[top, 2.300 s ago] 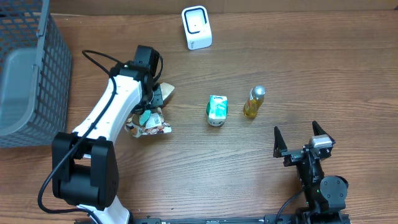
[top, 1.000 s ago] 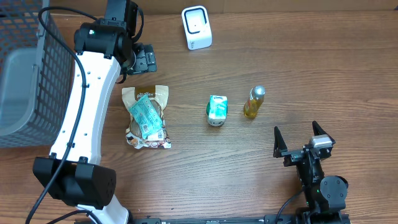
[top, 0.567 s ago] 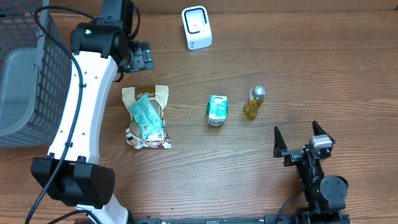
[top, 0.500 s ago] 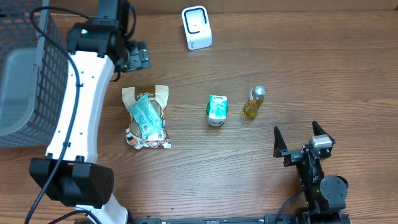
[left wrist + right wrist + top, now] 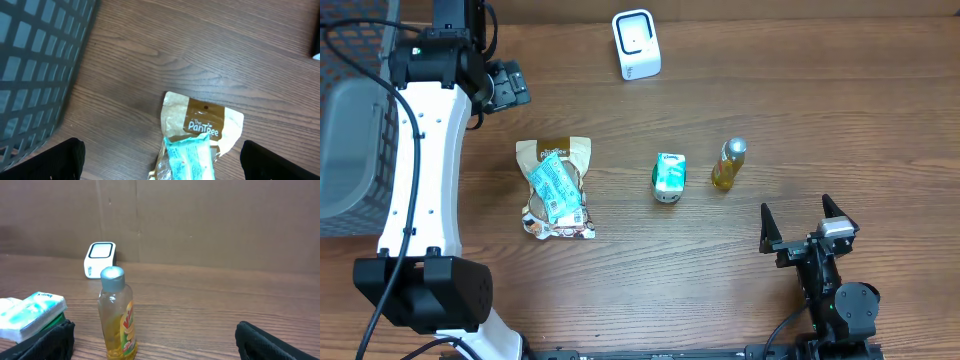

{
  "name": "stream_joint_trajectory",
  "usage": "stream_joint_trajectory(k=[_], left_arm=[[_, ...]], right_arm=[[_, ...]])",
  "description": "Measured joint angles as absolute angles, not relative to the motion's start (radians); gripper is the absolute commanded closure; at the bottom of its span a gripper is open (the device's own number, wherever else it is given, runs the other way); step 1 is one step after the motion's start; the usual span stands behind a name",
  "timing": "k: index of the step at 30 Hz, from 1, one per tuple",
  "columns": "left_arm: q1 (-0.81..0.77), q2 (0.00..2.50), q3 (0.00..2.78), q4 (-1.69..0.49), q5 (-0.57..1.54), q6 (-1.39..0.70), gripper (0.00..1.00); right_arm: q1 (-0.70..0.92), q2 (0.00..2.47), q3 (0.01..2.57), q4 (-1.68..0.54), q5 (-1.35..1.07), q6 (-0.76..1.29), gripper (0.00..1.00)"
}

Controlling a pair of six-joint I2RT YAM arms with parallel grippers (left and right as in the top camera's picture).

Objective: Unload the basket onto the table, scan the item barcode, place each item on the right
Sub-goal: 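Open the left gripper and raise it away from the bag, then move the right gripper forward toward the yellow bottle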

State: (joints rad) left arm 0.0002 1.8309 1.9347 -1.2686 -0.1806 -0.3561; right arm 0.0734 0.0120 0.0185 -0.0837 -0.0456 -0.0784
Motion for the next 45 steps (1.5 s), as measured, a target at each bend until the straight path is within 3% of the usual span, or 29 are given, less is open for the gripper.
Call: stream_joint_trajectory(k=[35,45], left_arm=[[0.000,1.831,1.935,-1.269,-0.180,-0.356,0.00],[0.000,1.831,1.935,-1.269,-0.180,-0.356,0.00]], right_arm=[[0.073,0.012,0.019,-0.083,-0.053,-0.078,0.00],[0.073,0.012,0.019,-0.074,-0.141,0.077,0.00]])
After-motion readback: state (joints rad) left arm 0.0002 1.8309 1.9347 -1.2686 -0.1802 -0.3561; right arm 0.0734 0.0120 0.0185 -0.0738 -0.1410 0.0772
